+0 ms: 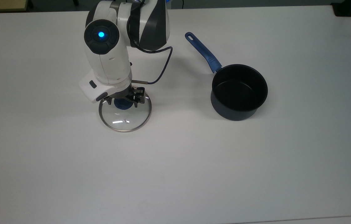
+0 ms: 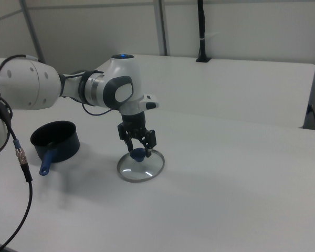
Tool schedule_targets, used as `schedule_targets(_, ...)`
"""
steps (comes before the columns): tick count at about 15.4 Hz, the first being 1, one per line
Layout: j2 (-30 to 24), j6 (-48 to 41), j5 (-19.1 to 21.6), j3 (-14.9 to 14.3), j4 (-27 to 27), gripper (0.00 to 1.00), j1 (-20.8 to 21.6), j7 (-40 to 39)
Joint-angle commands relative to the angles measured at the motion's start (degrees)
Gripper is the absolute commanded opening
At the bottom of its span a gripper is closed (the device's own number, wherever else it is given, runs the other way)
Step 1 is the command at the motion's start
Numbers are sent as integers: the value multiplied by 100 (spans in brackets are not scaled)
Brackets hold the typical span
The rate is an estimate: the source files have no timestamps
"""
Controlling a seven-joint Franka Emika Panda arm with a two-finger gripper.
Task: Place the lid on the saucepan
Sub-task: 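Close the gripper on the blue knob of the lid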
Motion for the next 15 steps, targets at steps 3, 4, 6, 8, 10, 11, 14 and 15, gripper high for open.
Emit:
schedule_targets(3,-142,94,-69,-40,-229,74,58,-93)
schedule_targets(4,-142,94,-69,-40,-229,73,58,-84)
schedule_targets(6,-151,94,-69,-40,-229,70,58,-84)
schedule_targets(8,-151,85,-69,-40,-229,68,58,-84)
schedule_targets(10,-151,85,-69,-49,-229,65,58,-75)
schedule_targets(11,-160,76,-69,-40,-229,64,58,-75)
schedule_targets(14,-186,50,-69,-40,-229,58,66,-66)
schedule_targets(15,-186,50,-69,-40,-229,56,67,-57)
